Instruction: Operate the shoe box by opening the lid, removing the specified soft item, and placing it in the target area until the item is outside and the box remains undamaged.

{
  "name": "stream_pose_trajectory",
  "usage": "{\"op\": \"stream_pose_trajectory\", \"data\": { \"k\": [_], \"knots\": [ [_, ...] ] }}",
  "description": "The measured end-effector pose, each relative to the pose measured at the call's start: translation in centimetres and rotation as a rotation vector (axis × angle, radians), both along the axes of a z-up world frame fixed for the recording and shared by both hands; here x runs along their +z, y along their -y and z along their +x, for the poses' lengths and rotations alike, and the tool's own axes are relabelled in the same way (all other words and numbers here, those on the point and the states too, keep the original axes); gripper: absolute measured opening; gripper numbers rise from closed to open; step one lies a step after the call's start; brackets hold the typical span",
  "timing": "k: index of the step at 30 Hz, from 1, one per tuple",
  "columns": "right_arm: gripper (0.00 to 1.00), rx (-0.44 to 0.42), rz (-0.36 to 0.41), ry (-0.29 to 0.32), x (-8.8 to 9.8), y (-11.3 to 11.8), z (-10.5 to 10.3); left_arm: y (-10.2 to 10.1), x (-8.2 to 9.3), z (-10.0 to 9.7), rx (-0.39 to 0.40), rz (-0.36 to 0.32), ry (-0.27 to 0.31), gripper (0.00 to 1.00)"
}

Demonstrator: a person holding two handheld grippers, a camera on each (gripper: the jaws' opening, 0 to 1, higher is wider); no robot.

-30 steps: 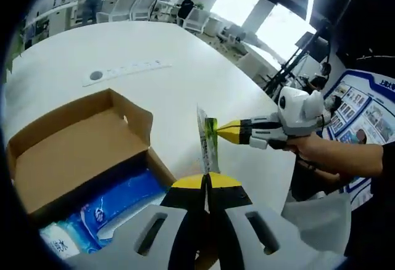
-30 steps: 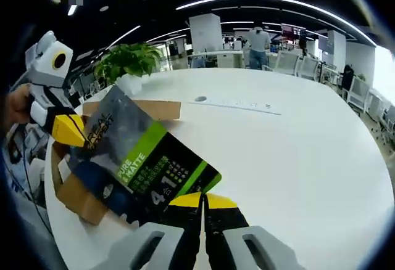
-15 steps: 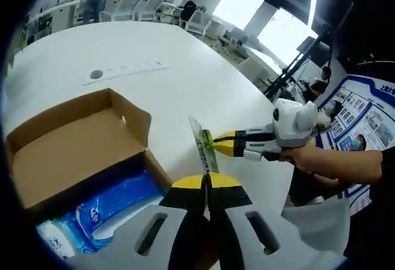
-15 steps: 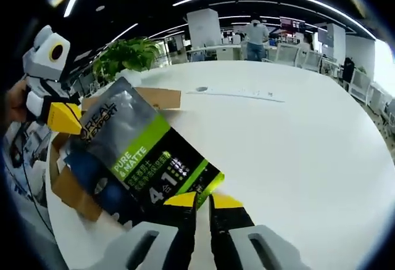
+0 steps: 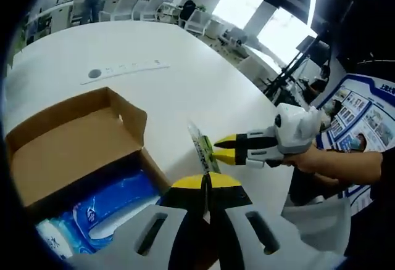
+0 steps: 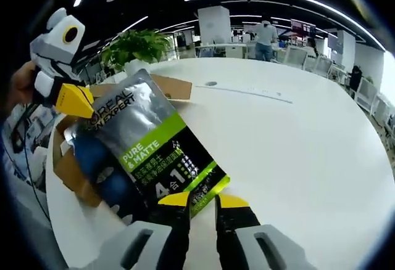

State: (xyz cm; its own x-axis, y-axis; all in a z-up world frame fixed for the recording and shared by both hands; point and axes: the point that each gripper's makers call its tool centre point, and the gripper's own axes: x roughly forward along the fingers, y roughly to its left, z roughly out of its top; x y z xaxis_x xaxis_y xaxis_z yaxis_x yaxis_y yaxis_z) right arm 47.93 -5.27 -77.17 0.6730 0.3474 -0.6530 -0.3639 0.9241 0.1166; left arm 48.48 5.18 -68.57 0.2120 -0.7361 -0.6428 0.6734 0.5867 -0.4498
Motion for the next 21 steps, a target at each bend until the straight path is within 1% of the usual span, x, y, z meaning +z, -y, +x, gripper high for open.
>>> {"op": "stream_pose_trajectory", "data": {
  "k": [5,9,14,17,21],
  "knots": [
    [0.14,0.029,0.021,0.035,1.2,-1.0,-0.4,-0.1,-0.1,0.0,0.006,0.001,0.002,0.00],
    [0.17,0.063,0.039,0.058,2.0,-2.2,-1.1,-0.2,-0.3,0.0,0.012,0.003,0.000,0.00],
    [0.22,0.104,0.084,0.085,3.0,-3.9,-2.1,-0.3,-0.4,0.0,0.017,0.003,0.000,0.00],
    [0.23,0.154,0.081,0.110,3.6,-5.3,-2.9,-0.3,-0.3,0.0,0.018,0.002,0.002,0.00],
    [0.26,0.205,0.067,0.119,3.7,-6.6,-3.7,-0.1,-0.3,0.1,0.021,-0.002,0.005,0.00]
  ]
}}
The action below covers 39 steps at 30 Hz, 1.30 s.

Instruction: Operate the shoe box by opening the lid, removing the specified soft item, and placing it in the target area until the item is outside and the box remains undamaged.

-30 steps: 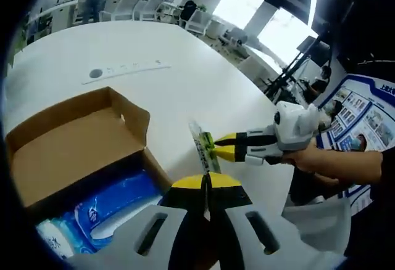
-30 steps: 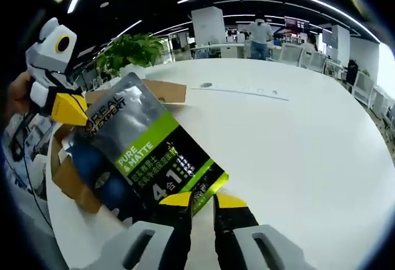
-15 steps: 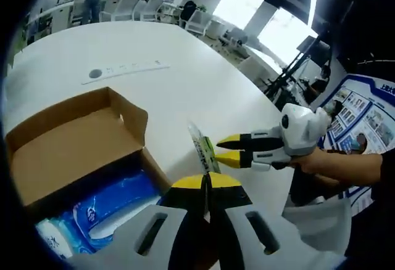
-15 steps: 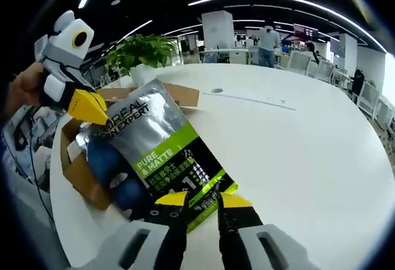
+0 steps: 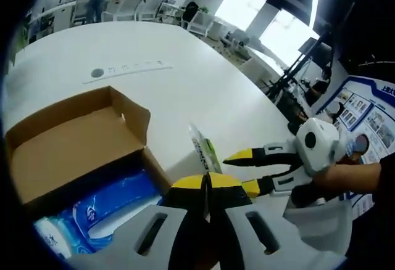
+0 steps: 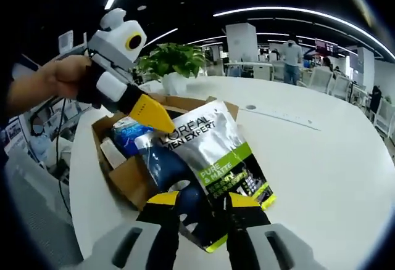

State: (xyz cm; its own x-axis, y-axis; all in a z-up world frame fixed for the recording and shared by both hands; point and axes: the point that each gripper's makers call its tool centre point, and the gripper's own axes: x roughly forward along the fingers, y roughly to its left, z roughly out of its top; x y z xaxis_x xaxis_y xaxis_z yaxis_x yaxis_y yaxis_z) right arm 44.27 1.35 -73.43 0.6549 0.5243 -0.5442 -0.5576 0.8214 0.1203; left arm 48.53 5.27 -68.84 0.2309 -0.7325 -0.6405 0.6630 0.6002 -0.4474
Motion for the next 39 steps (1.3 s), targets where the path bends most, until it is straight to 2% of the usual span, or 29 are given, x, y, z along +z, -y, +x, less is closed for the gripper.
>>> {"op": "stream_pose_trajectory", "data": {
  "k": [4,11,16,20,29,31,35,39],
  "knots": [
    [0.27,0.020,-0.039,0.012,-0.4,-0.6,-0.5,0.2,-0.1,-0.1,-0.005,0.002,0.001,0.00],
    [0.29,0.042,-0.047,0.021,-0.7,-2.0,-1.0,0.5,0.0,-0.2,-0.010,0.001,0.000,0.00],
    [0.39,0.056,-0.062,0.031,-0.7,-2.6,-1.2,0.7,0.1,-0.2,-0.008,-0.004,-0.001,0.00],
    [0.34,0.035,-0.091,0.040,-0.8,-2.2,-0.8,0.7,0.1,-0.3,-0.014,-0.003,-0.002,0.00],
    [0.35,0.007,-0.111,0.057,-0.2,-2.6,0.7,1.2,0.3,-1.0,-0.042,0.008,0.001,0.00],
    [0.35,0.017,-0.119,0.063,-0.1,-2.7,0.8,1.3,0.4,-1.1,-0.049,0.013,0.018,0.00],
    [0.29,0.053,-0.152,0.100,0.3,-2.8,0.6,1.0,0.4,-0.8,-0.047,0.019,0.029,0.00],
    [0.12,0.055,-0.150,0.111,0.5,-2.8,0.3,0.4,-0.1,-0.6,-0.033,0.024,0.018,0.00]
  ]
}}
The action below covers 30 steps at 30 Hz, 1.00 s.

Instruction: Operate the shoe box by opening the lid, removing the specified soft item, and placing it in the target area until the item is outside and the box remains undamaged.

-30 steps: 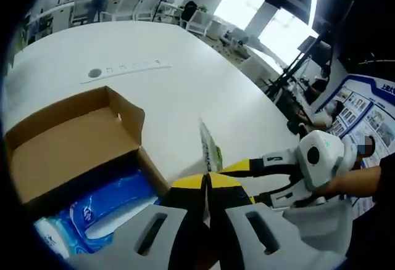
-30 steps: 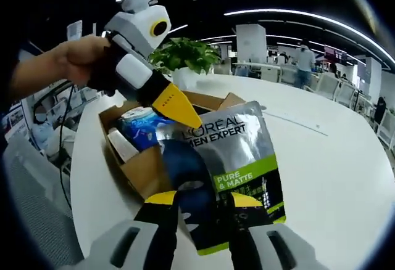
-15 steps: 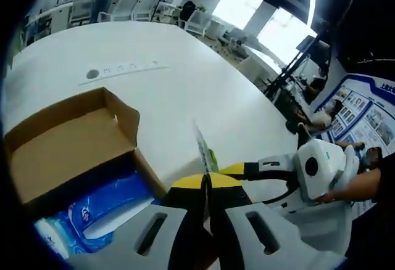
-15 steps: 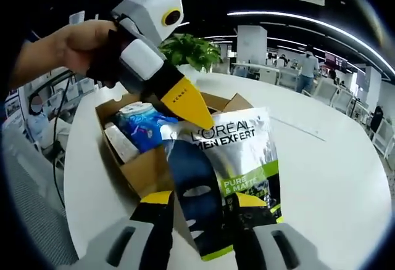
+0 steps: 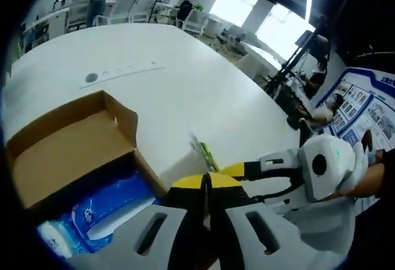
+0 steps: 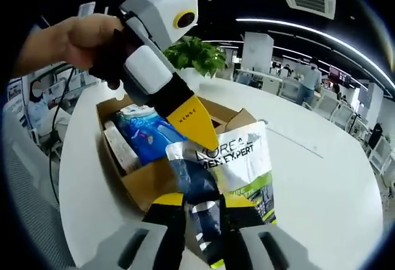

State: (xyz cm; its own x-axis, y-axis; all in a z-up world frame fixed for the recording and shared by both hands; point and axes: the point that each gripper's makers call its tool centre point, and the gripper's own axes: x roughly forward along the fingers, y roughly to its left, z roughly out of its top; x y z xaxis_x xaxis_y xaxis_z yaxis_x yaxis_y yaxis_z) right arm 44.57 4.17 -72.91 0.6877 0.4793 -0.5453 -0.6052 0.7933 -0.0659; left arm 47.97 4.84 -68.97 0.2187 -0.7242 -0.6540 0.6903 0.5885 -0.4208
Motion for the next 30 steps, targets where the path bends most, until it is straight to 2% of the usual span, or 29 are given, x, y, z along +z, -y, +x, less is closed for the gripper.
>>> {"op": "stream_pose_trajectory", "data": {
  "k": [8,14,20,25,30],
  "knots": [
    [0.02,-0.006,0.022,-0.003,0.1,0.4,-0.4,-0.3,-0.5,-0.3,0.003,-0.001,-0.014,0.01],
    [0.00,-0.041,0.081,-0.023,0.2,0.8,-0.5,-0.6,-0.8,-0.5,-0.033,0.015,0.001,0.04],
    [0.00,-0.048,0.089,-0.036,-0.2,1.1,-0.8,-1.3,-1.0,-0.8,-0.051,0.025,0.023,0.11],
    [0.00,-0.049,0.108,-0.058,-0.8,1.1,-1.1,-2.0,-0.3,-1.1,-0.054,0.001,0.028,0.14],
    [0.00,-0.043,0.116,-0.070,-1.0,1.1,-1.2,-3.1,0.5,-0.9,-0.042,-0.008,0.062,0.18]
  ]
}}
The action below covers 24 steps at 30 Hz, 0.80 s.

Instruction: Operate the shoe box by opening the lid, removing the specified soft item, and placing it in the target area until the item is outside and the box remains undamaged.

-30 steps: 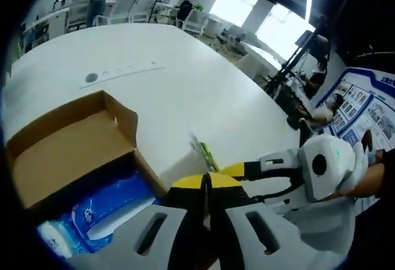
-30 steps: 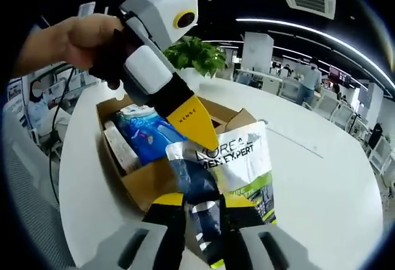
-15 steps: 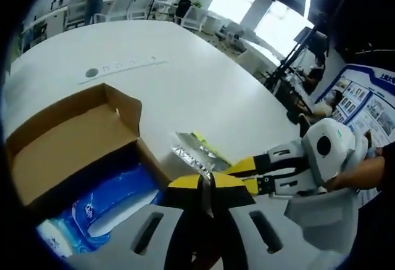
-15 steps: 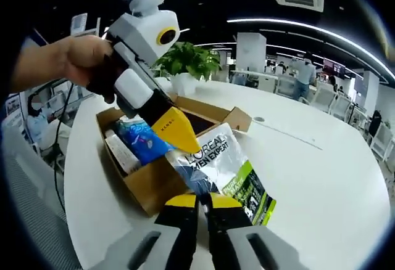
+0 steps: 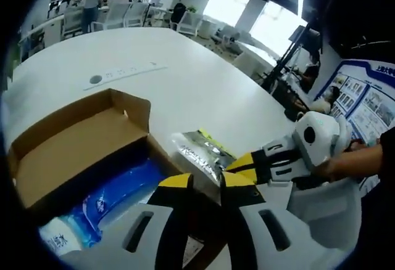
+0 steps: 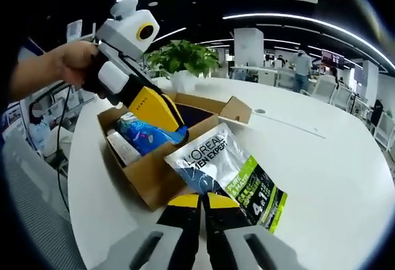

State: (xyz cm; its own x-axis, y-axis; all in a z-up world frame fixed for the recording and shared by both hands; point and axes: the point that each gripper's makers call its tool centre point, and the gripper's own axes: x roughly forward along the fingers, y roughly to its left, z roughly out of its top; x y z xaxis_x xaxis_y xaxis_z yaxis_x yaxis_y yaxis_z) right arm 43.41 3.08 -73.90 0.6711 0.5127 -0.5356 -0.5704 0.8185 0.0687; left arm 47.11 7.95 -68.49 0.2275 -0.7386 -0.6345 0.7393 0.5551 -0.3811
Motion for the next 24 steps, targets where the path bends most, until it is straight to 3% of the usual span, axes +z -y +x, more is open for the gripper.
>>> {"op": "stream_pose_trajectory", "data": {
  "k": [15,24],
  "knots": [
    [0.00,0.039,-0.013,-0.046,-1.6,0.1,0.1,-4.6,1.3,0.9,0.074,-0.006,0.069,0.27],
    [0.00,0.083,-0.058,-0.091,-3.1,0.2,-0.3,-7.6,2.2,1.5,0.130,-0.020,0.108,0.31]
  ]
}}
